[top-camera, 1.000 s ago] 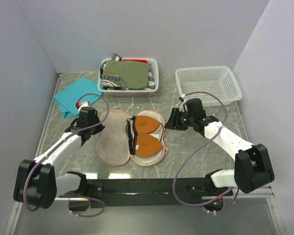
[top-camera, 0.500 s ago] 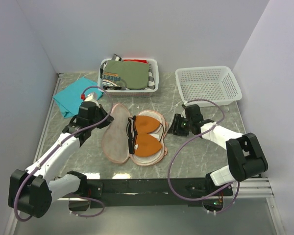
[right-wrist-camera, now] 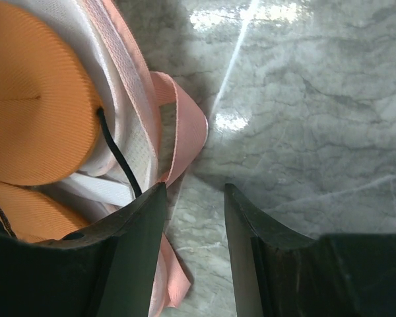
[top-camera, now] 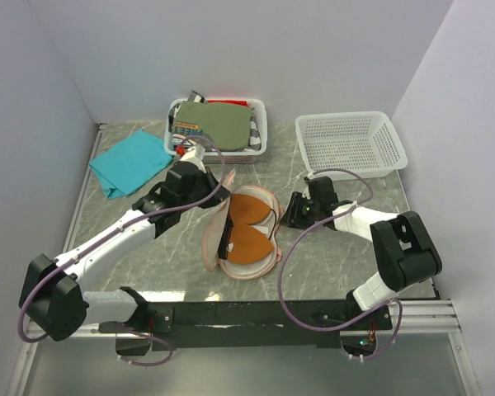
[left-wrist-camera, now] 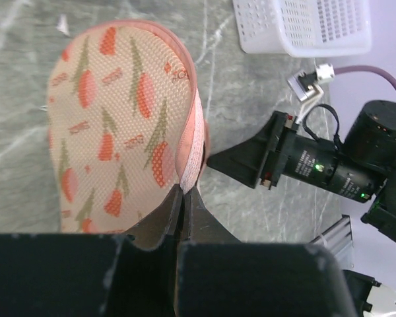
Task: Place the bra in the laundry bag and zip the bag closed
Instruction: Close the laundry bag at the center of the board.
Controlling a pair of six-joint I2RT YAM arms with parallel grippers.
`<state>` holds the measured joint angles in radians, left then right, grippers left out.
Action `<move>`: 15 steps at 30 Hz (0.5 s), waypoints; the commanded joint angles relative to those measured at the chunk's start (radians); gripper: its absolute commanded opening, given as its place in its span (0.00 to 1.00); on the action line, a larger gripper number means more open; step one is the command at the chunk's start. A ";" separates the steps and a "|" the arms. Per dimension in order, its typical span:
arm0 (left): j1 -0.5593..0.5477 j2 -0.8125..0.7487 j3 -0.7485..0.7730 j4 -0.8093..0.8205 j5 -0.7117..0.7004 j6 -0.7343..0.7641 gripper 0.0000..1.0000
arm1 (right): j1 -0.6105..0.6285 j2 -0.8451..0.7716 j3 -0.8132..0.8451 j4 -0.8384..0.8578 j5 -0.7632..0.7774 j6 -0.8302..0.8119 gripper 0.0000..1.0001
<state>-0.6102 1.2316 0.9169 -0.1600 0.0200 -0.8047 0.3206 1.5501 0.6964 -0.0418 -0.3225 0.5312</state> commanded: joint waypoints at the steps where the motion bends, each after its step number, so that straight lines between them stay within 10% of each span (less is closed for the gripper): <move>1: -0.052 0.054 0.077 0.069 -0.044 -0.025 0.01 | 0.002 0.028 0.022 0.022 -0.010 0.000 0.48; 15: -0.198 0.311 0.180 0.171 -0.032 -0.076 0.01 | 0.058 0.087 0.060 0.010 -0.066 -0.020 0.48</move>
<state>-0.7784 1.4906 1.0206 -0.0700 -0.0162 -0.8558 0.3565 1.6112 0.7372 -0.0113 -0.3859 0.5293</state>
